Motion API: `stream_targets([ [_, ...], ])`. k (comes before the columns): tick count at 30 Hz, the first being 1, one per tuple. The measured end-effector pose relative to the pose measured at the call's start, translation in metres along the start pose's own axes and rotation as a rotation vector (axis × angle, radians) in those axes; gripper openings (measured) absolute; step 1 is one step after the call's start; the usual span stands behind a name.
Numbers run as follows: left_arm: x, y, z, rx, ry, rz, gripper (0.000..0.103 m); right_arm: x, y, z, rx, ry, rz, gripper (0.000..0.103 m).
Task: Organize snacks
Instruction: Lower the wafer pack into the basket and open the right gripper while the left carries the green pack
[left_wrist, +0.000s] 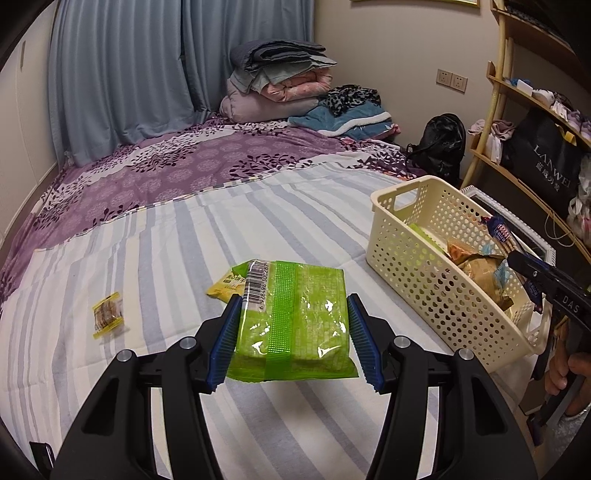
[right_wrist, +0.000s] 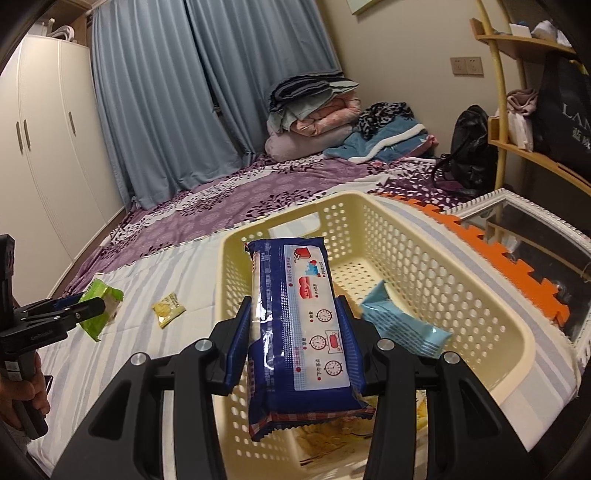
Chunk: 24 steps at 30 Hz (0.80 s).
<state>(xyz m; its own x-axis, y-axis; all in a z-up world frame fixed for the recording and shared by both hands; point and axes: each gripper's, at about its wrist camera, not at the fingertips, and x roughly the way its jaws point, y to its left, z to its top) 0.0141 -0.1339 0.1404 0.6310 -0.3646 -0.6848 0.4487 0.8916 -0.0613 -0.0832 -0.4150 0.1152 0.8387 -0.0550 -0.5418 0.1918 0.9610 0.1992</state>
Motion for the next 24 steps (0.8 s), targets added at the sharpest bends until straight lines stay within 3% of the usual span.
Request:
stream_targets([
  [11, 0.001, -0.028, 0.012, 0.056, -0.01, -0.024, 0.058, 0.0, -0.017, -0.003, 0.03, 0.019, -0.057, 0.048],
  [24, 0.001, -0.068, 0.034, 0.135, -0.039, -0.066, 0.058, -0.001, -0.022, -0.004, 0.042, 0.019, -0.052, 0.049],
])
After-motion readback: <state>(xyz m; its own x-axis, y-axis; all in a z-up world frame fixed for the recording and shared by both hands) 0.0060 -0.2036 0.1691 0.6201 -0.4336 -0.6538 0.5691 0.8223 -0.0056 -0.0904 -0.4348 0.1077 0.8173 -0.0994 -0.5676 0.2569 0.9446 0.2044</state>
